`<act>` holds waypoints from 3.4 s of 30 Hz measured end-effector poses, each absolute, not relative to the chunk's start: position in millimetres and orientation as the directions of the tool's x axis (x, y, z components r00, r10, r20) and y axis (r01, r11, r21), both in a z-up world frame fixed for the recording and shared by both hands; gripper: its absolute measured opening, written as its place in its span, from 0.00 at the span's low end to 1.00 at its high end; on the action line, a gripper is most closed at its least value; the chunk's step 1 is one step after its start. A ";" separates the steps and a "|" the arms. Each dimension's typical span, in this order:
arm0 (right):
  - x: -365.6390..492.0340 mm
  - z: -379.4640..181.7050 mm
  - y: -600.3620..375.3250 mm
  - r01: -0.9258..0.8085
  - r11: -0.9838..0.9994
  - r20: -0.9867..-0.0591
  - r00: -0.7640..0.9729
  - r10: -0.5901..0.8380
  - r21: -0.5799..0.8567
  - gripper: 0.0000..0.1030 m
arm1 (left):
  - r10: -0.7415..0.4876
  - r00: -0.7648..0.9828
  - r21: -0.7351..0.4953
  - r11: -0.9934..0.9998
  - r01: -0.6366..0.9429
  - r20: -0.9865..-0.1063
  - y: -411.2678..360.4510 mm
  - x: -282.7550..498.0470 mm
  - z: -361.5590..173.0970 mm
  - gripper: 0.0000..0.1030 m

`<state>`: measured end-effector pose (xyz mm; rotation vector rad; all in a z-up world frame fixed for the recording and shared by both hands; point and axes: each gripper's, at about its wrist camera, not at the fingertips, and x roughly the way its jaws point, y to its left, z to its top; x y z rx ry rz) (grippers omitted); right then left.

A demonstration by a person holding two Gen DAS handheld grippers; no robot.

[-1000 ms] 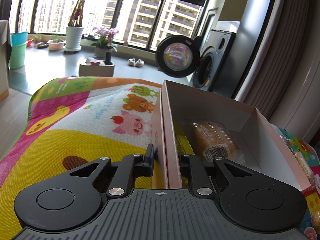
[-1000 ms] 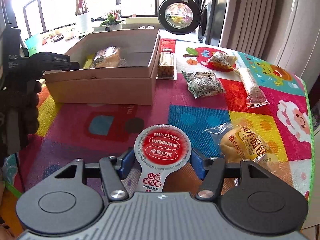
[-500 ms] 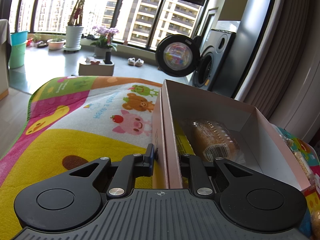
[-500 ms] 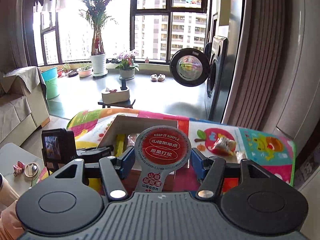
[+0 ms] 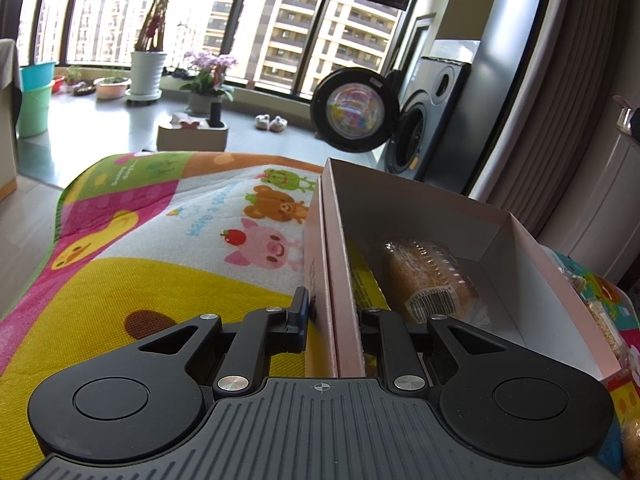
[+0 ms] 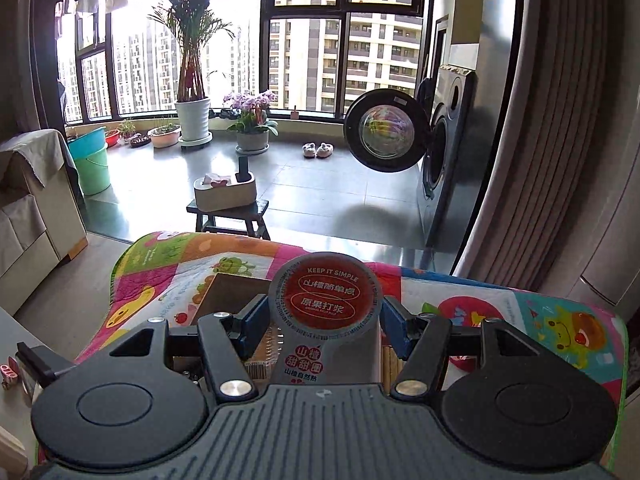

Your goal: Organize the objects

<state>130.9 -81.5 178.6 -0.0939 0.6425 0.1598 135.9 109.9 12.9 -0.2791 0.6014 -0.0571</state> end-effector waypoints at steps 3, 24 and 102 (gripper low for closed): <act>145.8 160.8 -88.5 -0.122 0.992 -0.639 0.765 0.084 -0.015 0.71 | -0.125 0.825 -0.257 0.966 -0.025 -0.551 108.3 135.5 13.1 0.17; -1.2 61.0 -206.7 -0.027 0.977 -0.804 0.573 -0.158 -0.212 0.94 | -0.108 0.825 -0.216 0.976 -0.018 -0.555 103.8 133.3 15.8 0.16; 239.5 62.7 -222.1 0.021 0.938 -0.750 0.607 0.264 0.347 0.67 | -0.100 0.819 -0.199 0.980 -0.018 -0.565 97.8 131.7 11.8 0.15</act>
